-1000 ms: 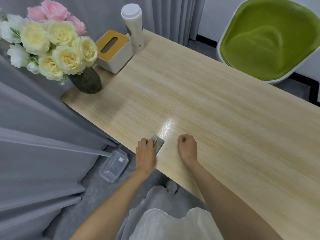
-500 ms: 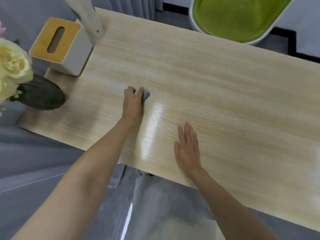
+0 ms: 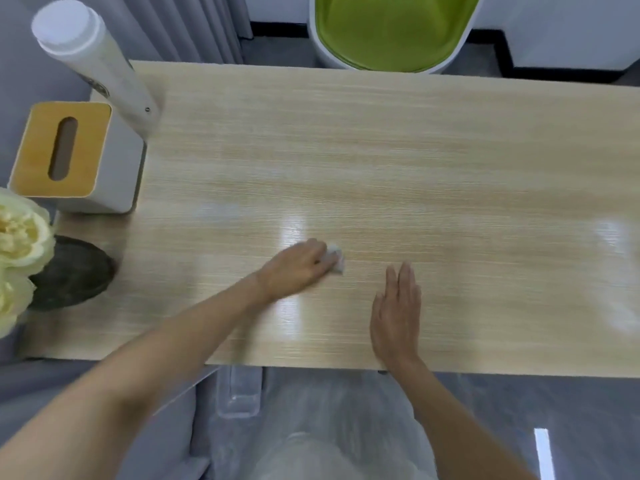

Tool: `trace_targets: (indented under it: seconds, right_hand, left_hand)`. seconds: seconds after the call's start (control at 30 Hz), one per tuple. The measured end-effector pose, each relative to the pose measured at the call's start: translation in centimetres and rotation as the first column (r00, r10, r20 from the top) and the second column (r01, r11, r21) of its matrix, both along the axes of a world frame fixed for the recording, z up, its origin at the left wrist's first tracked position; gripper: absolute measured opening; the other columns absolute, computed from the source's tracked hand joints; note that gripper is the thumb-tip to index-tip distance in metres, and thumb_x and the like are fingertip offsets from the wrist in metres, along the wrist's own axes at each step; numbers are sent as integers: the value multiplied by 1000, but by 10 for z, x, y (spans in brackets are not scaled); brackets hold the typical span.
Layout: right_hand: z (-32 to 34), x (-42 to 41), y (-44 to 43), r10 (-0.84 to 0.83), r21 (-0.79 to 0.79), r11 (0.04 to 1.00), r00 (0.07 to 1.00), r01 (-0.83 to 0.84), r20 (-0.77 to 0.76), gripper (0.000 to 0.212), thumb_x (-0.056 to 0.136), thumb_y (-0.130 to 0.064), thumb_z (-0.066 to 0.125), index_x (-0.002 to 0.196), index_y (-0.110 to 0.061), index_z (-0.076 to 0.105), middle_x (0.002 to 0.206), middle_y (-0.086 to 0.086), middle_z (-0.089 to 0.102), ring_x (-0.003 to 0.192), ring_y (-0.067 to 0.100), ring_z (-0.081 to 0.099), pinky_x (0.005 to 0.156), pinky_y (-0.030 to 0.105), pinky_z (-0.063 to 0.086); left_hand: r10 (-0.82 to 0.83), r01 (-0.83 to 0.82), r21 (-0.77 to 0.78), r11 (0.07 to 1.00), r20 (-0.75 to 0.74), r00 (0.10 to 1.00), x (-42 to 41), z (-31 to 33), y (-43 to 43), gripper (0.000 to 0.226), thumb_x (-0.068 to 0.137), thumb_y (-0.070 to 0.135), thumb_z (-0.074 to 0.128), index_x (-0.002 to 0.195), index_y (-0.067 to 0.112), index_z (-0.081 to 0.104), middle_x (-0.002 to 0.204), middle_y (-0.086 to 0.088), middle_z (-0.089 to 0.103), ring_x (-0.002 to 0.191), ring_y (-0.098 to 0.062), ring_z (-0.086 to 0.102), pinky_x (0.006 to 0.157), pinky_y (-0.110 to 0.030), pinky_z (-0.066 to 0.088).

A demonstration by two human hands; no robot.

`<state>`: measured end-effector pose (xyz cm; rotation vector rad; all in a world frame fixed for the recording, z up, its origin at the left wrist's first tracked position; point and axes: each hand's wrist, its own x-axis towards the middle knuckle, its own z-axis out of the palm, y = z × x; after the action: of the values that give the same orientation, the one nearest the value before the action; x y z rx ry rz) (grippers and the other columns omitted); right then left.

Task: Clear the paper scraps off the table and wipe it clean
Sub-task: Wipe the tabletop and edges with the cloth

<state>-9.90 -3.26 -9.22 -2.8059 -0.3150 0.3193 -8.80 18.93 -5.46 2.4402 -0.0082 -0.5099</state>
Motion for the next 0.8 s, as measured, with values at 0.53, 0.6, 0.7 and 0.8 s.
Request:
trace_targets:
  seconds: [0.53, 0.6, 0.7, 0.8]
  right_hand:
    - [27, 6, -17, -127, 275, 943, 967, 186, -219, 53, 101, -8, 25, 151, -19, 12, 159, -8, -6, 145, 11, 1, 106, 19, 18]
    - [30, 6, -16, -112, 249, 955, 972, 163, -204, 52, 102, -8, 25, 152, -16, 12, 160, -3, -5, 146, 14, 3, 105, 16, 14]
    - [30, 5, -18, -58, 189, 978, 985, 88, -160, 53, 100, -5, 27, 151, -12, 13, 160, 4, -3, 146, 21, 6, 108, 20, 19]
    - [28, -3, -19, -9, 176, 983, 984, 41, -177, 54, 99, -2, 27, 151, -10, 12, 160, 7, -4, 146, 24, 5, 116, 28, 15]
  left_hand:
    - [110, -110, -136, 985, -4, 994, -79, -10, -132, 35, 91, 65, 40, 94, 34, 54, 95, 10, 60, 83, -3, 54, 87, -33, 47]
    - [6, -5, -154, 988, 3, 1000, -111, 0, -140, 41, 87, 71, 41, 83, 31, 49, 83, 10, 55, 72, -2, 49, 83, -33, 47]
    - [-33, 44, -136, 990, 80, 996, -127, 10, -115, 44, 91, 68, 39, 86, 26, 51, 85, 5, 57, 71, -5, 51, 70, -26, 45]
    - [471, -470, -40, 882, 136, 872, -117, 21, -46, 40, 94, 56, 44, 83, 20, 56, 77, 12, 56, 64, -6, 50, 58, -25, 39]
